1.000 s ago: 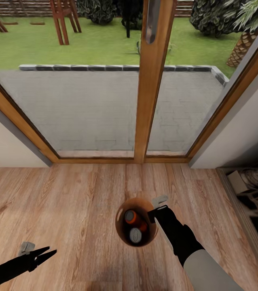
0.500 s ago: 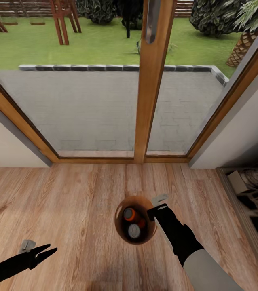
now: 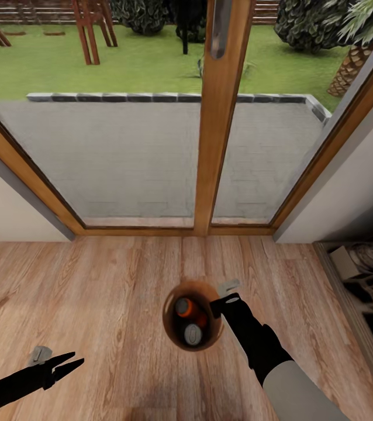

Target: Put the three can of soda from the living room inside the tash can in the kitchen.

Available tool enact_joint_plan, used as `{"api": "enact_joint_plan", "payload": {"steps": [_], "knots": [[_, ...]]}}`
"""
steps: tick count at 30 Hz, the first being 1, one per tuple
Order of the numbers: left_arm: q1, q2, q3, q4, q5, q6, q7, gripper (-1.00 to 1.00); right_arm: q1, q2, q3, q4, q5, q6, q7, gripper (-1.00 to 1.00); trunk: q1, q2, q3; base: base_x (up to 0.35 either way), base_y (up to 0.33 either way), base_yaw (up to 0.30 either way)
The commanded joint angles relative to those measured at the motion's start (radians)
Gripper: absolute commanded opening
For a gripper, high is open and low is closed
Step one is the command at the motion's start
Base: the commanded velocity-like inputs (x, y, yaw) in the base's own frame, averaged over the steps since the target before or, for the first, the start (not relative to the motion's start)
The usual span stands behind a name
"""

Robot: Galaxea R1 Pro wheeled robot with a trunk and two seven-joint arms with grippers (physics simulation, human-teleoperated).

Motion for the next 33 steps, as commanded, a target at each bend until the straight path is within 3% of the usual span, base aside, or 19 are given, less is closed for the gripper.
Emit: {"api": "enact_joint_plan", "payload": {"steps": [1,6,33], "knots": [[0.0,0.0,0.0,-0.011,0.0,0.001,-0.022,1.0,0.0,0.0,0.0,0.0,-0.008,-0.014,0.0,-1.0,0.0,0.0,0.0,0.0,0.0,0.0],[0.0,-0.001,0.005,-0.059,-0.001,0.002,-0.059,1.0,0.0,0.001,-0.001,0.0,-0.007,-0.055,0.0,-1.0,0.0,0.0,0.0,0.0,0.0,0.0],[0.0,-0.001,0.005,-0.082,0.0,0.006,-0.073,1.0,0.0,0.01,0.001,0.0,-0.009,-0.076,0.0,-1.0,0.103,-0.189,-0.085,0.0,0.0,0.0]]}}
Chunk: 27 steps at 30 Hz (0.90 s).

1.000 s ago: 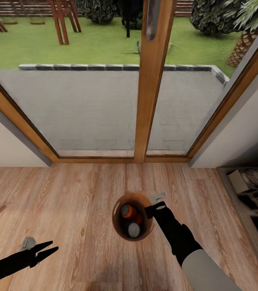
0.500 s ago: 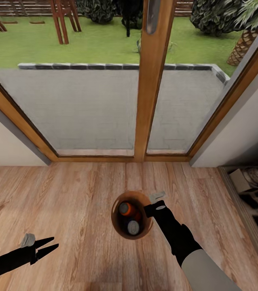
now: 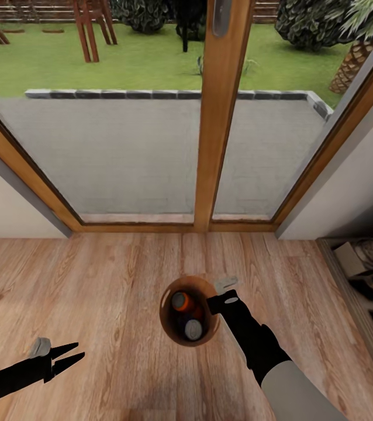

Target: Put the three can of soda from the living room inside the tash can in the kitchen.

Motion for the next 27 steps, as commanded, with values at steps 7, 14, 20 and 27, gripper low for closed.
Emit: {"api": "enact_joint_plan", "payload": {"steps": [7,14,20,27], "knots": [[0.001,0.0,0.0,0.0,0.0,0.0,0.0,1.0,0.0,0.0,0.001,0.0,-0.007,-0.006,0.0,-1.0,0.027,-0.049,-0.022,0.0,0.0,0.0],[0.0,0.001,0.0,0.0,0.0,0.0,-0.001,1.0,0.0,0.0,0.001,0.0,-0.007,-0.053,0.001,-1.0,0.054,-0.098,-0.044,0.0,0.0,0.0],[0.0,0.0,0.0,0.0,0.0,0.0,0.0,1.0,0.0,0.0,0.001,0.0,-0.007,-0.063,0.001,-1.0,0.077,-0.14,-0.063,0.0,0.0,0.0],[0.0,0.0,0.0,0.0,0.0,0.0,0.0,1.0,0.0,0.0,0.001,0.0,-0.007,-0.064,0.001,-1.0,0.104,-0.189,-0.085,0.0,0.0,0.0]]}}
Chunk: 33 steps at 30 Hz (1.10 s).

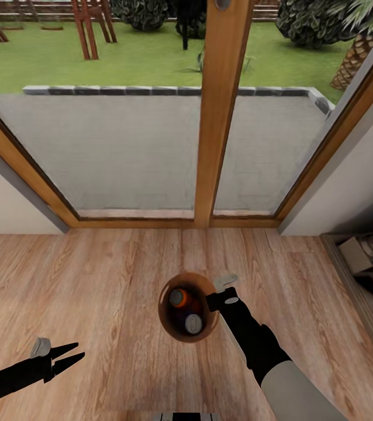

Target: Put the three can of soda from the living room inside the tash can in the kitchen.

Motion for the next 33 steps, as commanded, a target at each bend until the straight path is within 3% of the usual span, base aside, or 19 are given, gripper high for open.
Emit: {"api": "enact_joint_plan", "payload": {"steps": [1,21,30,33], "knots": [[0.0,0.0,0.0,0.0,0.0,0.0,0.0,1.0,0.0,0.0,0.001,-0.001,-0.005,-0.001,0.0,-1.0,0.004,-0.007,-0.003,0.0,0.0,0.0],[-0.001,0.0,0.0,0.002,0.0,0.0,0.0,1.0,0.0,0.0,0.001,-0.001,-0.005,-0.001,0.0,-1.0,0.081,-0.147,-0.066,0.0,0.0,0.0],[0.0,0.0,0.0,0.002,0.0,0.0,0.0,1.0,0.0,0.0,0.0,-0.001,-0.005,-0.001,0.0,-1.0,0.081,-0.147,-0.066,0.0,0.0,0.0],[0.0,0.0,0.0,0.002,0.0,0.001,0.0,1.0,0.0,0.0,0.001,-0.001,-0.005,-0.001,0.0,-1.0,0.092,-0.168,-0.075,0.0,0.0,0.0]]}}
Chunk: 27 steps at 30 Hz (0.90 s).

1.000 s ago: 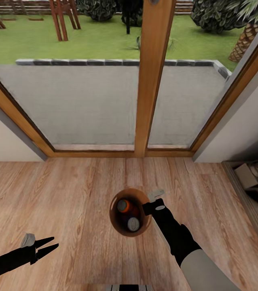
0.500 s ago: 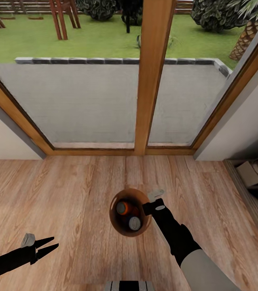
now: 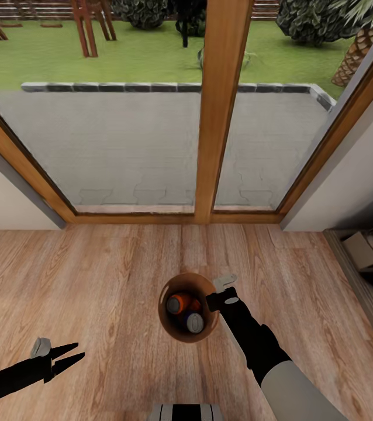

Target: Put the three can of soda from the living room inside the tash can in the kitchen.

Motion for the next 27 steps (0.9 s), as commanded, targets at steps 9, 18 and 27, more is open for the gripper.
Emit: {"api": "enact_joint_plan", "payload": {"steps": [9,18,27], "knots": [[0.0,0.0,0.0,0.0,0.0,0.001,0.0,1.0,0.0,0.0,0.001,-0.001,-0.005,-0.001,0.0,-1.0,0.019,-0.035,-0.016,0.0,0.0,0.0],[0.0,0.0,-0.001,0.0,0.0,0.002,0.0,1.0,0.0,0.0,0.001,-0.001,-0.005,-0.001,0.0,-1.0,0.038,-0.07,-0.031,0.0,0.0,0.0],[0.0,0.0,-0.001,0.0,0.0,0.002,0.0,1.0,0.0,0.0,0.001,-0.001,-0.005,-0.001,0.0,-1.0,0.046,-0.084,-0.038,0.0,0.0,0.0]]}}
